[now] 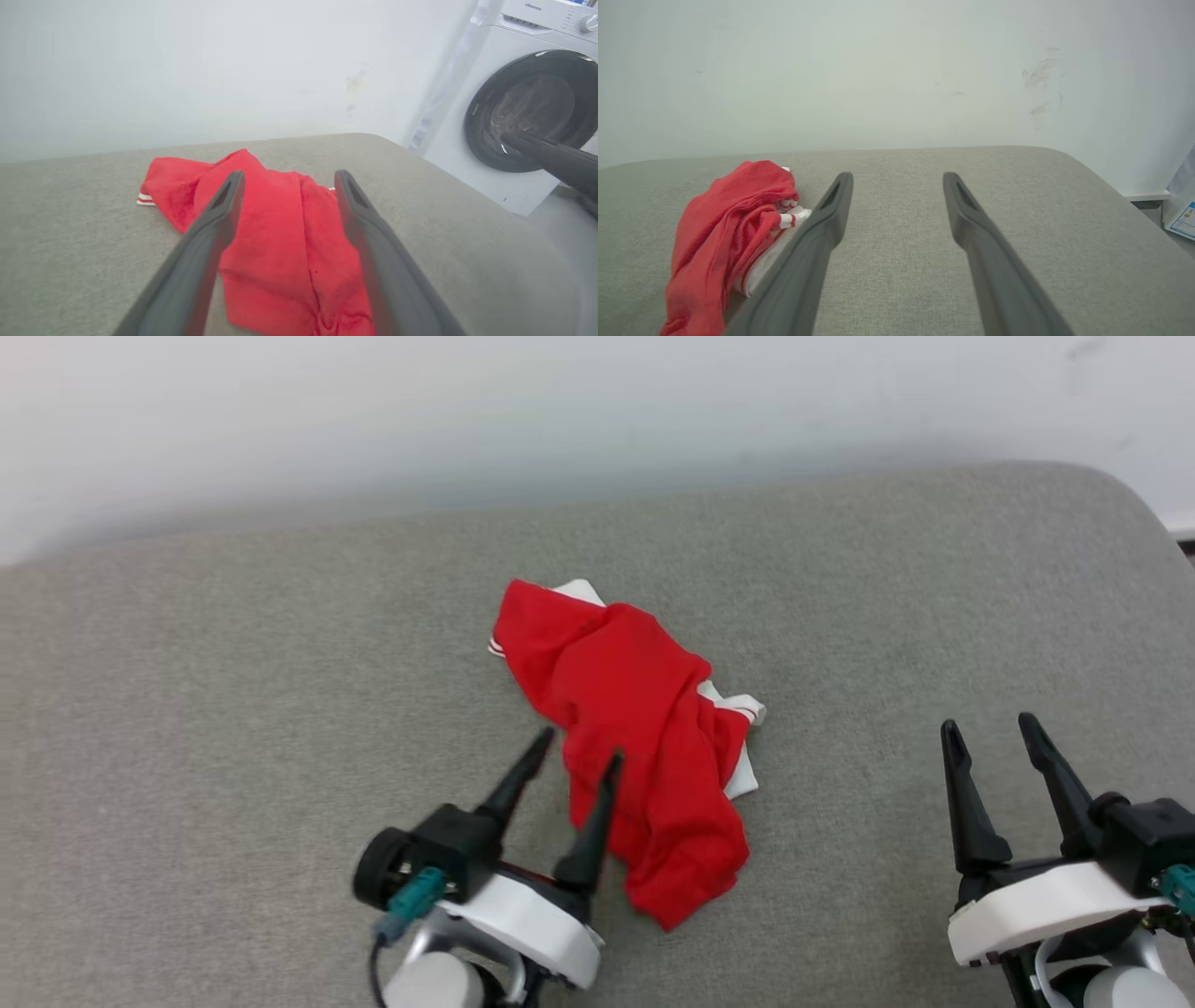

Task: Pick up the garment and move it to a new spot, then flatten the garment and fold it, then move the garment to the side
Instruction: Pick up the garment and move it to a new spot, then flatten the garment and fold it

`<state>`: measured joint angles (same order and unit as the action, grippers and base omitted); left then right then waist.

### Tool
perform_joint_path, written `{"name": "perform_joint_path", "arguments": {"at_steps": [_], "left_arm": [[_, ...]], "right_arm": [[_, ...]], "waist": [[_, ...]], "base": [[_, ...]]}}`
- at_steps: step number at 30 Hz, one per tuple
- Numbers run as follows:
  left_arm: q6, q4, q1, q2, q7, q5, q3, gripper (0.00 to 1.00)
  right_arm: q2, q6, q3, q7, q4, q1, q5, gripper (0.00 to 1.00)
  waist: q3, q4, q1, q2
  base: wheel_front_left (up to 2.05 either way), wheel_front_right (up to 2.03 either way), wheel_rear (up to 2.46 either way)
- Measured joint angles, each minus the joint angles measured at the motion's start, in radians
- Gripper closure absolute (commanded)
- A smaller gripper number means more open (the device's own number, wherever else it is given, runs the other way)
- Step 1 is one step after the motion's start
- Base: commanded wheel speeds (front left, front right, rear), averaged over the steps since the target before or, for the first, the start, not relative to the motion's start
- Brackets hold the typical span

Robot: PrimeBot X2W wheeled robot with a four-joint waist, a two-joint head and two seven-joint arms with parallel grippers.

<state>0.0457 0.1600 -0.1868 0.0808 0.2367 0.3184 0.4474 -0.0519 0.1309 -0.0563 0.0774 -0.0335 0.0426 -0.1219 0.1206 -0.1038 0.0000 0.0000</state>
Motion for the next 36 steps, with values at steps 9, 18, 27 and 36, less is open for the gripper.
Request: {"name": "perform_joint_path", "arguments": {"at_steps": [9,18,27,36], "left_arm": [[-0.075,-0.018,0.028,0.061,0.023,0.000,-0.149,0.00],[-0.122,-0.024,0.125,0.132,0.025,0.012,-0.279,0.00],[-0.120,-0.004,0.178,0.131,0.026,0.029,-0.300,0.00],[-0.114,0.001,0.177,0.127,0.026,0.020,-0.301,0.00]], "right_arm": [[0.000,0.000,0.015,-0.040,-0.021,-0.052,-0.005,0.00],[0.000,0.000,0.035,-0.055,-0.037,-0.085,-0.005,0.00],[0.000,0.000,0.047,-0.065,-0.063,-0.095,0.003,0.00],[0.000,0.000,0.043,-0.075,-0.073,-0.100,0.003,0.00]], "waist": [[-0.070,0.042,0.0000,0.0000],[-0.116,0.053,0.0000,0.0000],[-0.133,0.048,0.0000,0.0000],[-0.132,0.051,0.0000,0.0000]], "base": [[0.00,0.00,0.00],[0.00,0.00,0.00],[0.00,0.00,0.00],[0.00,0.00,0.00]]}}
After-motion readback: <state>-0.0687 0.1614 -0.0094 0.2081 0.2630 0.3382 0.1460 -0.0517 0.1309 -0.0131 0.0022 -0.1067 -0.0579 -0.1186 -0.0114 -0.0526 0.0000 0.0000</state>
